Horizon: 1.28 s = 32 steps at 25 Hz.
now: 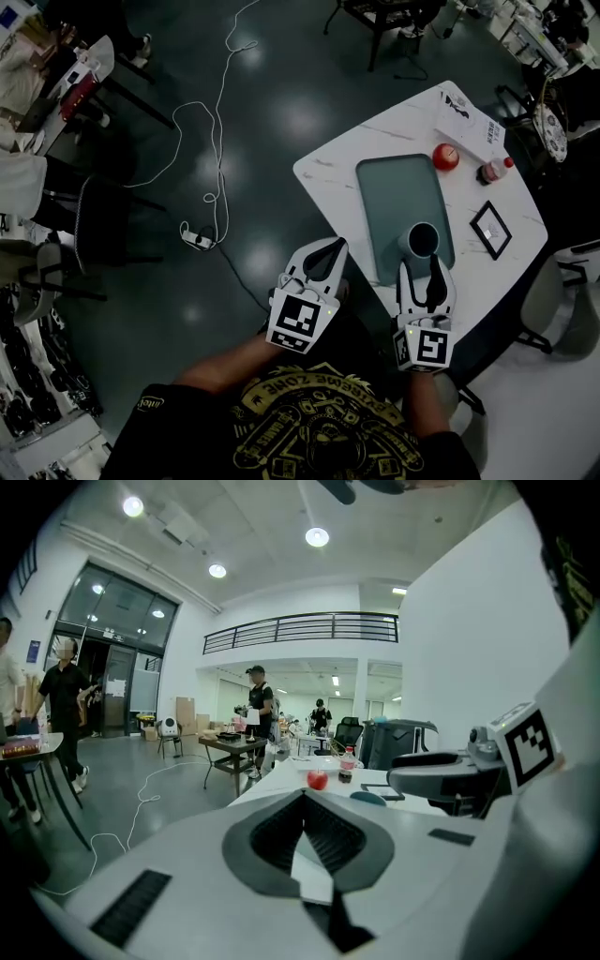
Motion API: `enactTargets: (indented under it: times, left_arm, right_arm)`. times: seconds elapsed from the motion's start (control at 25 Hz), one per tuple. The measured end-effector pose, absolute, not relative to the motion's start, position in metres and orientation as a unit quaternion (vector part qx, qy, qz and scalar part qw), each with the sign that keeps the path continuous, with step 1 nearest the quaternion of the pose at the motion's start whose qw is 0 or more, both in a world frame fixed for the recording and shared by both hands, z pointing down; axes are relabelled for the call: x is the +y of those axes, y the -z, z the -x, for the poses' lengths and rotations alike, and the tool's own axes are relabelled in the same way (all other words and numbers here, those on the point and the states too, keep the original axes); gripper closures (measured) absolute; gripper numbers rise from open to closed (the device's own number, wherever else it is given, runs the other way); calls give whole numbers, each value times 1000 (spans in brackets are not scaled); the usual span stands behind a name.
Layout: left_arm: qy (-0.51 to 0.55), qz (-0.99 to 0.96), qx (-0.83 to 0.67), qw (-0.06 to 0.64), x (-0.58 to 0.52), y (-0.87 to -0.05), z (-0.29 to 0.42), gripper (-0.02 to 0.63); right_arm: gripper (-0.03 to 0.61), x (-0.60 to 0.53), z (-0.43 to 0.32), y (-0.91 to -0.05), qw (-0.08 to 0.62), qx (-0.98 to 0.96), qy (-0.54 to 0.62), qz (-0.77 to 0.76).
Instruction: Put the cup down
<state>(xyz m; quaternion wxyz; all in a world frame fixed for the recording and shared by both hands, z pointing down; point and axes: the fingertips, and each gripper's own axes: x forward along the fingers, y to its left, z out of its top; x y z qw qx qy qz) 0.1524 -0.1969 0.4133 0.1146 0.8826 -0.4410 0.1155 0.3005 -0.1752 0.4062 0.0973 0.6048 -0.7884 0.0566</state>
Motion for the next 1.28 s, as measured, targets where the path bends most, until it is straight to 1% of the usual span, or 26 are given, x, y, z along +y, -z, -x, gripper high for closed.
enactTargets:
  times: [0.28,0.56,0.8,1.04,1.28]
  left_arm:
    - [-99,-882,-439,139,-147,-399,-98,603]
    - [-99,-884,-430,153,-97,-401,-76,604]
    - [-87,-883,-438,142,-66,-384,-74,604]
    - [-73,-870,-467,141,-22,-367,-86,604]
    - [-63,-858,-490,140,39,-358,-110,604]
  right_arm:
    - [567,-123,-236,-386,117,-779,-65,-612]
    - [572,-75,-200,-378,123,-781,-77,-607]
    - [572,-53,-194,-373,130,-798,-67,-584]
    - [572,-17,-198,-357,140,-827,-41,-543]
    - [572,41,-226,-352,144,-840,-51,-520]
